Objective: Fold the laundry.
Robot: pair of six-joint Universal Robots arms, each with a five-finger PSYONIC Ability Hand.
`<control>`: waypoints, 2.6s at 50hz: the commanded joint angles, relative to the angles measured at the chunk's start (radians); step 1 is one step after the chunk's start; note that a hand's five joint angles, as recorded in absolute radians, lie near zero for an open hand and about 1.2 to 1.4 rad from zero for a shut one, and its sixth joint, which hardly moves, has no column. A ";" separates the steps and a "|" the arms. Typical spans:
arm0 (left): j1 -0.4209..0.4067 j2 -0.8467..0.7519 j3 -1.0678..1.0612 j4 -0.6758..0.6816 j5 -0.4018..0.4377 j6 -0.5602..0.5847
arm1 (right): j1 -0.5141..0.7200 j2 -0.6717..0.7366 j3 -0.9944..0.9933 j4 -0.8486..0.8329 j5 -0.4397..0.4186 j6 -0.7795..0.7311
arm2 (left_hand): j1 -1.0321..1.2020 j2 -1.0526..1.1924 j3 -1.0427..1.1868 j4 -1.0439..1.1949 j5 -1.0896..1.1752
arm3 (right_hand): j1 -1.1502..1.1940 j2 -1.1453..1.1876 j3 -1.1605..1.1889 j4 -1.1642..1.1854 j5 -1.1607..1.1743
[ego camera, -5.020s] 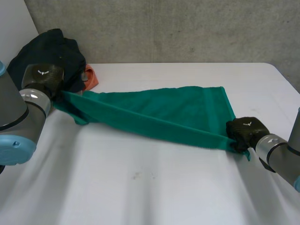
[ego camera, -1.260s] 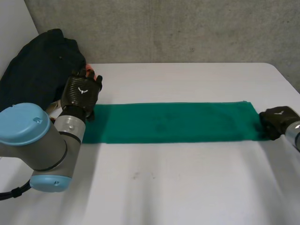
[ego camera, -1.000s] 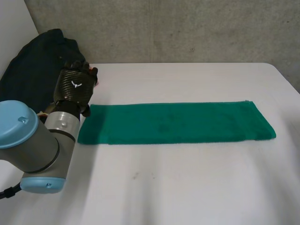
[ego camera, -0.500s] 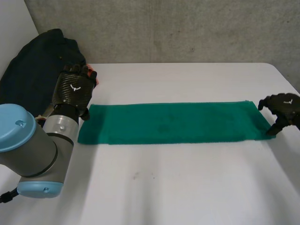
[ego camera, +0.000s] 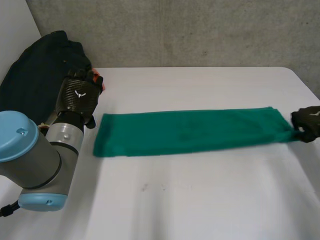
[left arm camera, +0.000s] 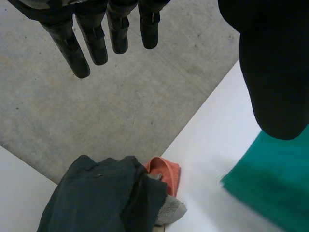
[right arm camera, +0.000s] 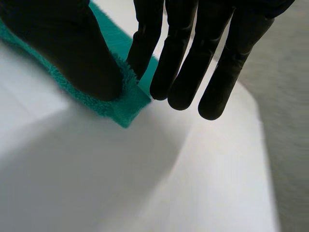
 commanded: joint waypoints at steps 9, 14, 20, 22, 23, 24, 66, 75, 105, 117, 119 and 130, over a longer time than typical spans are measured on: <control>0.003 0.019 0.000 0.000 -0.003 0.000 | -0.114 -0.074 -0.066 -0.019 0.064 -0.221 | -0.021 -0.028 -0.034 -0.030 -0.047 | 0.432 0.223 0.209 0.210 0.248; 0.006 0.036 -0.001 0.000 -0.005 0.000 | 0.101 -0.142 -0.074 -0.077 0.045 -0.186 | -0.021 -0.028 -0.034 -0.030 -0.047 | 0.432 0.223 0.209 0.210 0.248; 0.009 0.061 -0.005 0.000 -0.006 -0.024 | 0.414 -0.184 -0.070 -0.163 -0.023 -0.172 | -0.018 -0.025 -0.031 -0.027 -0.044 | 0.432 0.223 0.209 0.210 0.248; 0.012 0.069 -0.006 0.000 -0.005 -0.040 | 0.497 -0.182 -0.071 -0.178 -0.041 -0.172 | -0.018 -0.025 -0.031 -0.027 -0.044 | 0.432 0.223 0.209 0.210 0.248; 0.014 0.069 -0.006 0.000 -0.005 -0.044 | 0.574 -0.172 -0.071 -0.194 -0.058 -0.172 | -0.018 -0.025 -0.031 -0.027 -0.044 | 0.432 0.223 0.209 0.210 0.248; 0.017 0.069 -0.008 0.000 -0.005 -0.051 | 0.609 -0.160 -0.071 -0.200 -0.064 -0.172 | -0.018 -0.025 -0.031 -0.027 -0.044 | 0.432 0.223 0.209 0.210 0.248; -0.298 -0.267 0.282 -0.063 -0.003 -0.052 | 0.438 -0.048 0.200 -0.093 0.190 0.080 | -0.018 -0.025 -0.031 -0.027 -0.044 | 0.073 -0.136 -0.150 -0.150 -0.112; -0.226 -0.145 0.189 -0.075 -0.009 -0.057 | 0.485 -0.070 0.073 -0.091 0.230 0.075 | -0.018 -0.025 -0.031 -0.027 -0.044 | 0.432 0.223 0.209 0.210 0.248; -0.208 -0.158 0.290 -0.115 0.000 -0.181 | 0.783 -0.115 -0.119 -0.065 0.295 0.581 | -0.001 -0.007 -0.014 -0.009 -0.026 | -0.790 -0.998 -1.013 -1.012 -0.974; -0.238 -0.350 0.433 -0.420 0.000 -0.267 | 0.760 0.101 -0.329 0.203 0.193 0.597 | 0.002 -0.004 -0.011 -0.006 -0.023 | -0.790 -0.998 -1.013 -1.012 -0.974; -0.236 -0.367 0.436 -0.446 0.000 -0.264 | 0.760 0.152 -0.372 0.242 0.193 0.588 | 0.002 -0.004 -0.011 -0.006 -0.023 | -0.790 -0.998 -1.013 -1.012 -0.974; -0.215 -0.390 0.469 -0.528 0.007 -0.238 | 0.768 0.186 -0.436 0.308 0.238 0.497 | 0.005 -0.001 -0.008 -0.003 -0.020 | -0.790 -0.998 -1.013 -1.012 -0.974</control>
